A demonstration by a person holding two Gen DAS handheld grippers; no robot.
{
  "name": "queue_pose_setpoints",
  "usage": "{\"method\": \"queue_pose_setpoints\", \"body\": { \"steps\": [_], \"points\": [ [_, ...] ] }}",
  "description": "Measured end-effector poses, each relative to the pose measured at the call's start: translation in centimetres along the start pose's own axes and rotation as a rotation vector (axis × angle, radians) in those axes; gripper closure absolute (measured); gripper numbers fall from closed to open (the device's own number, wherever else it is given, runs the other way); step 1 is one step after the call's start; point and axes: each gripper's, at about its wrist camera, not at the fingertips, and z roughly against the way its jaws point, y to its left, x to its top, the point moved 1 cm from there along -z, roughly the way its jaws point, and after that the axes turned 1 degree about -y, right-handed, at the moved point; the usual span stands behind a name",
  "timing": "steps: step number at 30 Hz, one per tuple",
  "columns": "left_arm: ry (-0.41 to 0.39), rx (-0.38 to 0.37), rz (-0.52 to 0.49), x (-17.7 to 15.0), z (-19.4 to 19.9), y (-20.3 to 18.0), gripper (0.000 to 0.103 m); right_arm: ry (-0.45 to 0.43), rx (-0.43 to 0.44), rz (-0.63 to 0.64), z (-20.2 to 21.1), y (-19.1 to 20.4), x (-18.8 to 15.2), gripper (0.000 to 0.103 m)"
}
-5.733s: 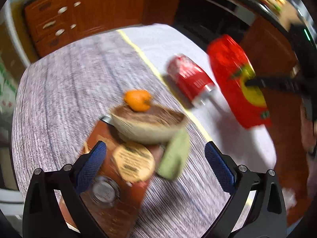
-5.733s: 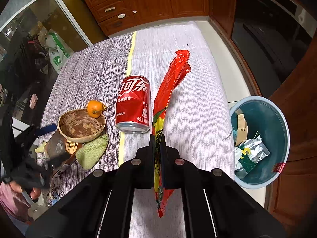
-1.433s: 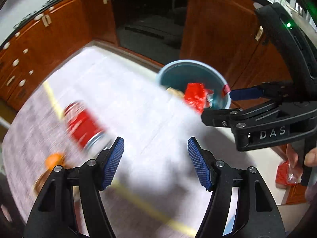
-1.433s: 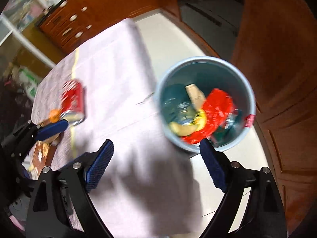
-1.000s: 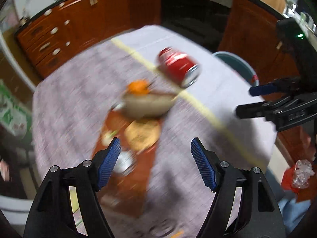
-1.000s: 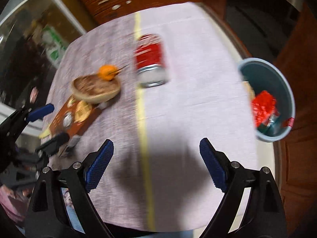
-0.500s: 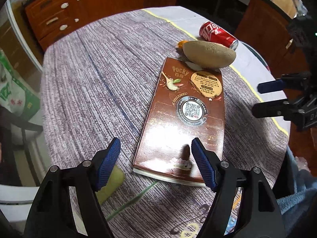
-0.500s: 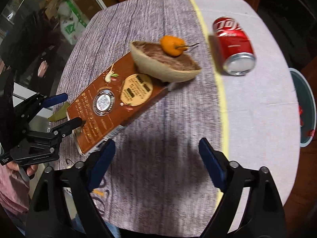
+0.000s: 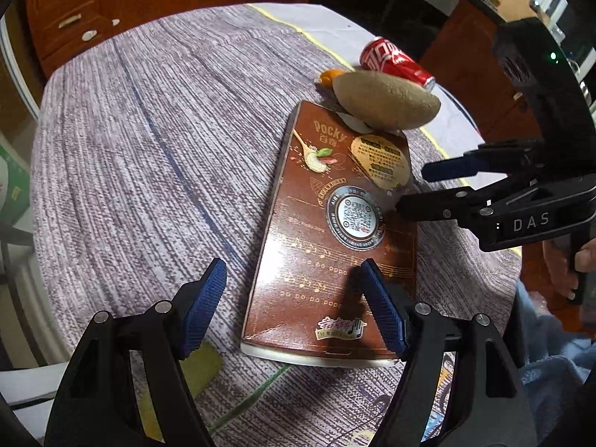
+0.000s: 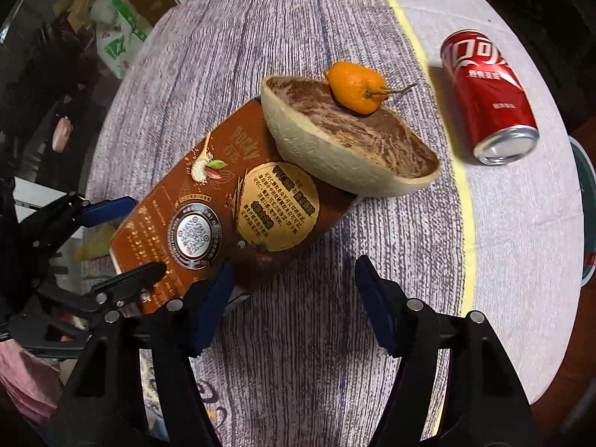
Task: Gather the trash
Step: 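Grasp the brown Pocky box edge with the left tool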
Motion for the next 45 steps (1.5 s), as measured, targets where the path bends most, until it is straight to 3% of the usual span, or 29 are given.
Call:
{"method": "queue_pose_setpoints", "body": {
  "steps": [5,10,13,16,18,20,23,31,35,37,39,42,45],
  "points": [
    [0.005,-0.045,0.005,0.8,-0.6,0.0,0.027,0.006,-0.026,0.041,0.1,-0.1,-0.2,0.039],
    [0.021,-0.090,-0.042,1.4,-1.4,-1.4,0.019,0.023,-0.009,0.021,-0.1,-0.8,-0.4,0.036],
    [0.051,-0.174,-0.074,1.3,-1.9,-3.1,0.019,0.027,0.013,0.000,0.2,-1.9,-0.8,0.036],
    [0.049,-0.155,-0.102,0.7,-2.1,-4.5,0.020,0.024,0.053,-0.027,0.7,-2.9,-1.7,0.048],
    [0.046,-0.185,-0.065,0.5,-2.1,-4.6,0.024,0.020,0.074,-0.037,1.0,-3.5,-2.1,0.057],
    [0.045,-0.189,-0.036,0.3,-2.1,-4.9,0.036,0.014,0.077,-0.042,1.2,-3.7,-2.5,0.062],
    [0.050,-0.189,-0.005,0.2,-2.3,-5.7,0.047,0.010,0.089,-0.061,1.5,-4.6,-3.2,0.066],
    [-0.012,-0.183,0.022,0.7,-0.7,-9.5,0.049,0.021,0.189,-0.124,1.5,-6.6,-5.3,0.069],
    [-0.050,-0.216,0.015,1.0,0.8,-11.4,0.052,0.026,0.250,-0.151,1.5,-7.5,-6.9,0.070],
    [-0.016,-0.263,-0.007,1.0,0.4,-13.5,0.056,0.032,0.258,-0.153,1.4,-7.8,-7.6,0.071],
    [-0.004,-0.182,-0.079,1.0,-0.3,-15.9,0.056,0.031,0.245,-0.142,1.5,-8.6,-8.5,0.088],
    [0.036,-0.145,-0.072,1.3,-2.0,-17.7,0.058,0.036,0.291,-0.175,1.6,-10.2,-9.5,0.092],
    [0.036,-0.118,-0.026,2.2,-2.5,-17.6,0.062,0.020,0.298,-0.187,2.1,-11.3,-10.2,0.090]
  ]
}}
